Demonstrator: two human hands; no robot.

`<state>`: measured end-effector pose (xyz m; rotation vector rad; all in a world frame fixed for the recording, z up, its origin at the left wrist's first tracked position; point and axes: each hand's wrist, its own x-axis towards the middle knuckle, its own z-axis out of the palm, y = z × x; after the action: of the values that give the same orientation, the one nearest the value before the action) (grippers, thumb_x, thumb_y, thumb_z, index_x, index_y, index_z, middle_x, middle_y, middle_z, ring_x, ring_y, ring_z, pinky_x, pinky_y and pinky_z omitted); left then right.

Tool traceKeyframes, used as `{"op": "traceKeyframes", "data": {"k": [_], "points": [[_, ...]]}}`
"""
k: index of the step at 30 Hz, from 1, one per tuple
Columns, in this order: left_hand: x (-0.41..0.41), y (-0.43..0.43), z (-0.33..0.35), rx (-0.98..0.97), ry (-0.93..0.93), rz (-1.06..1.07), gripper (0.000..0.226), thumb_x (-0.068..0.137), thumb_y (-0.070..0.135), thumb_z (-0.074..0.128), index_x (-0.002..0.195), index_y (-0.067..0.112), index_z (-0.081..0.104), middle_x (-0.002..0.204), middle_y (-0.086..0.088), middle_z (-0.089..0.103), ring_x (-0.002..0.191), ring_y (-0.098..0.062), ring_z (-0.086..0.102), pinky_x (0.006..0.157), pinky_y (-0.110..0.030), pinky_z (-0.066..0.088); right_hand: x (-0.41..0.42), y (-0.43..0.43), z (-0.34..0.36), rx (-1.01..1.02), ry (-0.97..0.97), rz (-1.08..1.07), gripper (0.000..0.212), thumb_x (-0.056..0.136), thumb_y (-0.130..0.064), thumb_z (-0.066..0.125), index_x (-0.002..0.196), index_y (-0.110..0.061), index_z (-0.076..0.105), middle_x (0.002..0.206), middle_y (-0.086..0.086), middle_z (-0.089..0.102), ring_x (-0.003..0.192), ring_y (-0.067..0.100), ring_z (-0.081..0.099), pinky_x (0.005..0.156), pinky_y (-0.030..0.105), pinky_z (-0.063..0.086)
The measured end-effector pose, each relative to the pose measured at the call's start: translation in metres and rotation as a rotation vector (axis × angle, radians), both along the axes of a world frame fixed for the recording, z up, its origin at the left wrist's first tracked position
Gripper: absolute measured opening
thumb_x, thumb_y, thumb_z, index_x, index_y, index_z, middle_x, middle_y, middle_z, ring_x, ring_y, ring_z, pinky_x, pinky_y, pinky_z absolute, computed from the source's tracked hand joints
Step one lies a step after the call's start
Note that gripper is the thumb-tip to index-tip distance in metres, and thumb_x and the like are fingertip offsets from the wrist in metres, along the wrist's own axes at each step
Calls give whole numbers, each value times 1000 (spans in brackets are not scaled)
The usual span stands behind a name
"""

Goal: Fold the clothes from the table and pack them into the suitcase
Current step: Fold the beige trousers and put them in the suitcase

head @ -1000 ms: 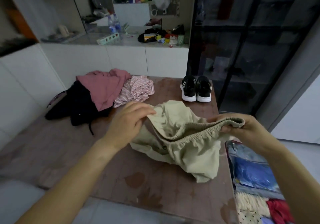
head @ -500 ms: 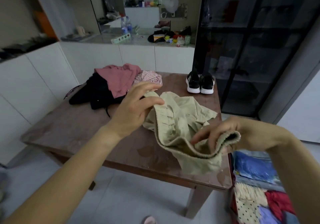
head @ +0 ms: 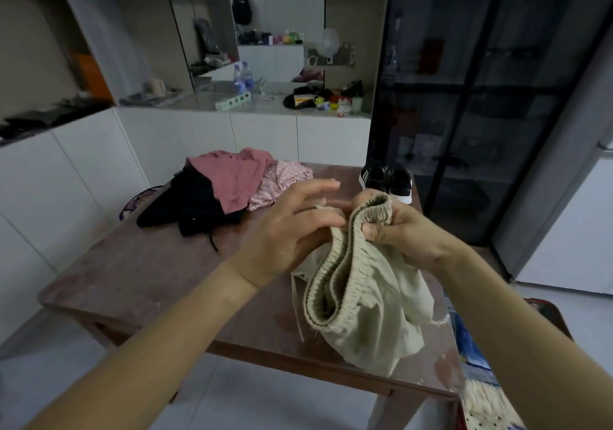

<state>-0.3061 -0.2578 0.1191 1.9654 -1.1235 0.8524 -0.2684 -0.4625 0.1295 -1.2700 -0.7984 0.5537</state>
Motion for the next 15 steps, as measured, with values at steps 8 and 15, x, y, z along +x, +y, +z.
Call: {"op": "traceKeyframes", "data": {"k": [8, 15], "points": [[17, 13, -6, -290, 573, 347, 46, 69, 49, 76, 103, 34, 49, 102, 3, 60, 86, -14, 59, 78, -28, 48, 19, 8, -11, -22, -29, -129, 38, 61, -31, 87, 88, -19, 63, 79, -3, 63, 77, 11, 60, 75, 25, 51], [28, 5, 8, -139, 1016, 242, 60, 61, 62, 74, 104, 22, 63, 99, 4, 71, 95, -10, 67, 82, -31, 55, 27, 31, -12, -174, -319, -478, 60, 61, -22, 83, 108, -28, 47, 91, -3, 68, 75, 10, 62, 69, 30, 51]]}}
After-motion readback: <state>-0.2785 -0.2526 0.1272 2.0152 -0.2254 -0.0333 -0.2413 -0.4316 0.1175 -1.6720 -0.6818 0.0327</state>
